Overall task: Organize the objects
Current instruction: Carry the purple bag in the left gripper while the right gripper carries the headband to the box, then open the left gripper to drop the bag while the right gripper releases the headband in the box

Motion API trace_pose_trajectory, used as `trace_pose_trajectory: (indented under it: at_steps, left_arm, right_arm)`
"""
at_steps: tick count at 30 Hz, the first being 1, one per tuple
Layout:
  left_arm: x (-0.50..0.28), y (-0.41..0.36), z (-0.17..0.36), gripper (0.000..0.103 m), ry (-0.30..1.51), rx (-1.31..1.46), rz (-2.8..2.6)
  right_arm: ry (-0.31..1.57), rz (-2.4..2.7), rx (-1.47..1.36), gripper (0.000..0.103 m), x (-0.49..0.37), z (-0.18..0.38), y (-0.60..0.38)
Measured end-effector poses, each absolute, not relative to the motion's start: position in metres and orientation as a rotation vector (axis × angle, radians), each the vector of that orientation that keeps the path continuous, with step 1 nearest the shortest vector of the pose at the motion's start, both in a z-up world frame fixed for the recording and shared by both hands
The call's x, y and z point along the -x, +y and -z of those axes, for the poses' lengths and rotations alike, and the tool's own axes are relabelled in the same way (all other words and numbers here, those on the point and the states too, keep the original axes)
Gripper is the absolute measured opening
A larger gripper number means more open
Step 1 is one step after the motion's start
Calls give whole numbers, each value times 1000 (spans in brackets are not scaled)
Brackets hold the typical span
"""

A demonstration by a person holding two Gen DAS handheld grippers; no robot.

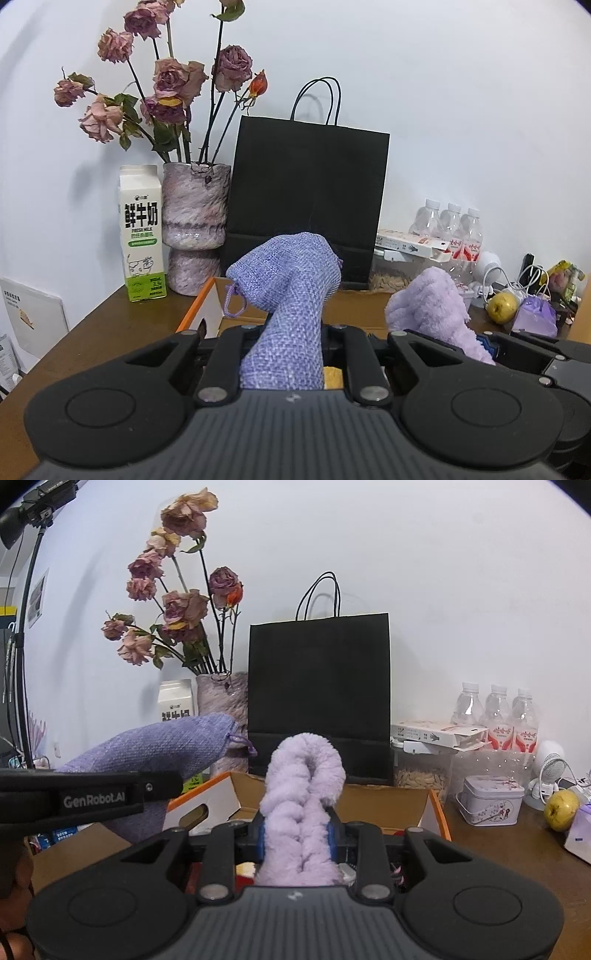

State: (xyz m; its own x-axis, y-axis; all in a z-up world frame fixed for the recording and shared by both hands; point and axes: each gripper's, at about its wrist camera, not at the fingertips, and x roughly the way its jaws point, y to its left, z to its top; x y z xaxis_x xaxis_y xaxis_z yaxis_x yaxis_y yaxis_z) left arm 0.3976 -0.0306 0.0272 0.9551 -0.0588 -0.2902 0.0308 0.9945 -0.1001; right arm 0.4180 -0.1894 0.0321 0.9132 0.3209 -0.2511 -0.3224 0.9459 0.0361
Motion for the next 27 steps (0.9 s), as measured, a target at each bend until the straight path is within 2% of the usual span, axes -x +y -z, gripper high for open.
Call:
trace_pose_trajectory:
  at_steps: [23, 26, 27]
  left_arm:
    - [-491, -33, -13, 15, 342, 75, 51]
    - [-501, -33, -10, 16, 351, 65, 50]
    - [-504, -32, -10, 16, 354, 64, 50]
  right_arm:
    - [311, -294, 21, 27, -510, -23, -193]
    - [327, -289, 26, 29, -519, -20, -194]
    - [334, -288, 28, 33, -522, -19, -194]
